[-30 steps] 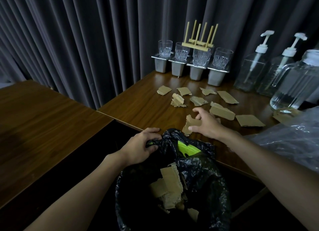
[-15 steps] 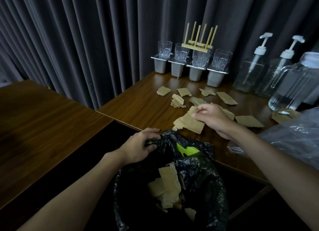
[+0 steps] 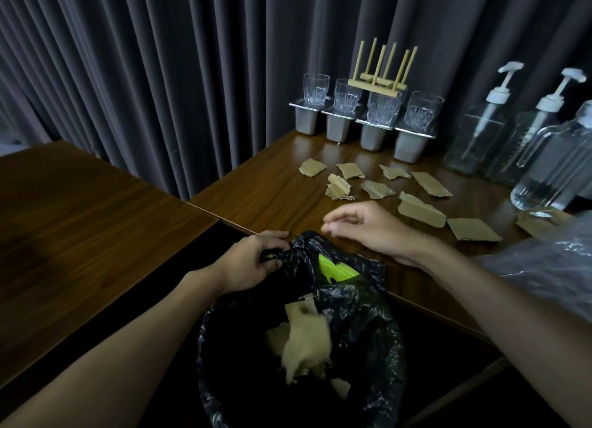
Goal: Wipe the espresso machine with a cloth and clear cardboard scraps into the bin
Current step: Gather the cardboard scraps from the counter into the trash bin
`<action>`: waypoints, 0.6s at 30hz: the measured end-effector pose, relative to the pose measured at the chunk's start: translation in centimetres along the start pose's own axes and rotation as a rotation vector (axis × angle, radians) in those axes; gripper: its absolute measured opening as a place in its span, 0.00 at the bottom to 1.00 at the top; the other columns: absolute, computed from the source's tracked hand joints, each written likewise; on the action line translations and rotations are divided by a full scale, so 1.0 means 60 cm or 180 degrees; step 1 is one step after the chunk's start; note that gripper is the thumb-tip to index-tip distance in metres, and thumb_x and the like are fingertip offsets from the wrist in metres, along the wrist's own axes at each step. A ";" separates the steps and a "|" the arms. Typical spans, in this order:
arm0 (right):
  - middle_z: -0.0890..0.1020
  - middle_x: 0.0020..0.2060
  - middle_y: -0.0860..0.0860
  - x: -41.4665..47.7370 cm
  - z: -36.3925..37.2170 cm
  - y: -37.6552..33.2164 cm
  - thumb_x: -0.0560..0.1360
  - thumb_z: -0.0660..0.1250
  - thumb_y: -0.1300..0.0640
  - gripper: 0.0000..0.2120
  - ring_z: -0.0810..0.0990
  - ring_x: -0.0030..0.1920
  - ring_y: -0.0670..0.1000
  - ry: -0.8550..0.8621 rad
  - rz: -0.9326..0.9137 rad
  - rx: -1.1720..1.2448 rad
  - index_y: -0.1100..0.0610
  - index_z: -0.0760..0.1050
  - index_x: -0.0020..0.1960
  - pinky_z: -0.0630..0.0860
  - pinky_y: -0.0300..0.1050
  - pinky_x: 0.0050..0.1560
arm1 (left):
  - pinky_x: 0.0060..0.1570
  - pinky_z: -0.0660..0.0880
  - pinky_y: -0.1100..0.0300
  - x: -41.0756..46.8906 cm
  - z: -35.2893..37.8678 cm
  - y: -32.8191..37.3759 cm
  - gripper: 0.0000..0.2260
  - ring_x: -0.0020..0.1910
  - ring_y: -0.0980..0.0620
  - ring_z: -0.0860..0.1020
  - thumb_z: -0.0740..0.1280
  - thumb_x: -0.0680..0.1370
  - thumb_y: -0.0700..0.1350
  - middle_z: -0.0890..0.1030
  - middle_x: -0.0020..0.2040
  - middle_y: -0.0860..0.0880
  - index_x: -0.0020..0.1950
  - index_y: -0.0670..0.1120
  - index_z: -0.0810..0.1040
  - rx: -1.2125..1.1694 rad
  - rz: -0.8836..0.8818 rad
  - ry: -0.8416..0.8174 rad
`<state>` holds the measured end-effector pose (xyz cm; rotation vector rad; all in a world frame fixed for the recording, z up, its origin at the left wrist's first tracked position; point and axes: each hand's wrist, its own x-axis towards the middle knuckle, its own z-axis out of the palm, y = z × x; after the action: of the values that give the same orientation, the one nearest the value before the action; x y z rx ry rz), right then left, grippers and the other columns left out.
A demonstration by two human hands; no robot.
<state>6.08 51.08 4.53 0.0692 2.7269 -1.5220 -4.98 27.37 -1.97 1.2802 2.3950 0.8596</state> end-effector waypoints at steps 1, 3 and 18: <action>0.82 0.57 0.51 0.014 -0.002 0.010 0.77 0.68 0.57 0.14 0.79 0.60 0.48 0.0265 -0.0004 -0.0159 0.56 0.77 0.62 0.75 0.46 0.64 | 0.70 0.62 0.62 0.000 0.001 -0.001 0.15 0.74 0.56 0.64 0.67 0.79 0.41 0.66 0.75 0.55 0.64 0.54 0.77 -0.0012 -0.0007 0.0009; 0.76 0.65 0.50 0.044 -0.008 0.032 0.79 0.66 0.56 0.18 0.72 0.67 0.49 0.0588 0.0044 -0.0643 0.54 0.72 0.68 0.68 0.46 0.68 | 0.71 0.62 0.61 0.000 0.001 -0.002 0.15 0.75 0.56 0.63 0.67 0.80 0.42 0.66 0.76 0.56 0.65 0.54 0.77 -0.0004 -0.0026 0.0000; 0.69 0.70 0.52 0.160 -0.014 0.093 0.82 0.54 0.45 0.25 0.65 0.70 0.57 0.0691 0.0551 -0.2767 0.52 0.60 0.76 0.59 0.60 0.69 | 0.70 0.61 0.60 0.004 0.001 -0.004 0.14 0.75 0.55 0.64 0.67 0.80 0.43 0.65 0.76 0.57 0.65 0.55 0.77 0.0007 -0.0085 0.0015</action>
<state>-3.24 55.00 -0.15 0.4501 3.1692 -0.2181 -5.22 27.51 -2.16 1.2454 2.4117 0.8538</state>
